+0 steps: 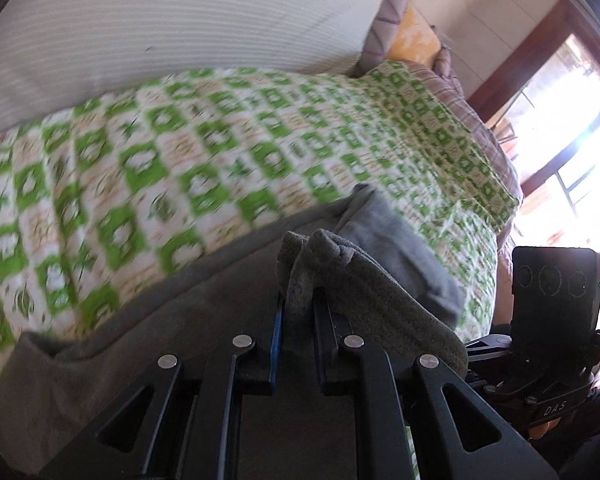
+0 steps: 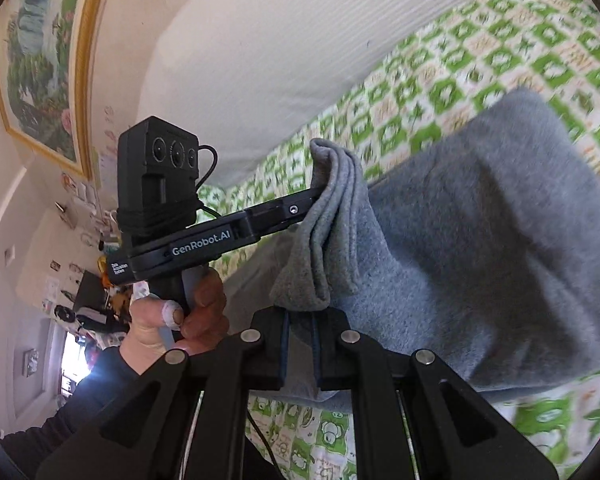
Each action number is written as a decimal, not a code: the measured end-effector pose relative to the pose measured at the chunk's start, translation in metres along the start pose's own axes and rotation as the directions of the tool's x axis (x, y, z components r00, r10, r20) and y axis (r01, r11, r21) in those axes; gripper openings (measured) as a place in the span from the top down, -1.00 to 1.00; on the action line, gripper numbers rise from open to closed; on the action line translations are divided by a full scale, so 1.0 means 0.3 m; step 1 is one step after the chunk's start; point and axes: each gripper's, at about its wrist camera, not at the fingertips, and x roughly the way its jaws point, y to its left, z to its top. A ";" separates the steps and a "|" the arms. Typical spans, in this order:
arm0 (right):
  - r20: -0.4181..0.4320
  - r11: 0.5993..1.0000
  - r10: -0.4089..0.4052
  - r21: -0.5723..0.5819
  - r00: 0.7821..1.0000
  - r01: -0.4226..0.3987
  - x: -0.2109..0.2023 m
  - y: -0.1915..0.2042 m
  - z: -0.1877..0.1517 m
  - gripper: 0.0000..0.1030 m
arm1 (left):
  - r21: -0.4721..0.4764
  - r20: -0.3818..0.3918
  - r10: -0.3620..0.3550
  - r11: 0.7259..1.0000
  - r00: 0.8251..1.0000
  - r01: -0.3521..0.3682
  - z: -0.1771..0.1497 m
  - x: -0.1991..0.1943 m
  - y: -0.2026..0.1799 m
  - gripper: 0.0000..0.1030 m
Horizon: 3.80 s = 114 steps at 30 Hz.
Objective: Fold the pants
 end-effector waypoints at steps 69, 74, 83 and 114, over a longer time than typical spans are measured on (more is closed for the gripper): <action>-0.171 0.974 -0.138 -0.201 0.976 0.102 0.221 0.084 0.089 0.33 | -0.578 0.191 0.110 0.816 0.975 0.021 -0.583 -0.155 -0.071 0.26; -0.207 0.961 -0.131 -0.268 0.970 0.073 0.289 0.167 0.087 0.33 | -0.648 0.246 0.186 0.762 0.951 0.019 -0.666 -0.279 -0.023 0.15; -0.223 0.944 -0.157 -0.319 0.962 0.081 0.357 0.225 0.059 0.33 | -0.719 0.280 0.247 0.694 0.928 0.032 -0.761 -0.372 0.050 0.02; -0.260 0.783 -0.433 -0.582 0.863 0.218 0.499 0.192 0.133 0.35 | -0.641 0.212 0.230 0.766 0.950 -0.042 -0.645 -0.201 -0.074 0.53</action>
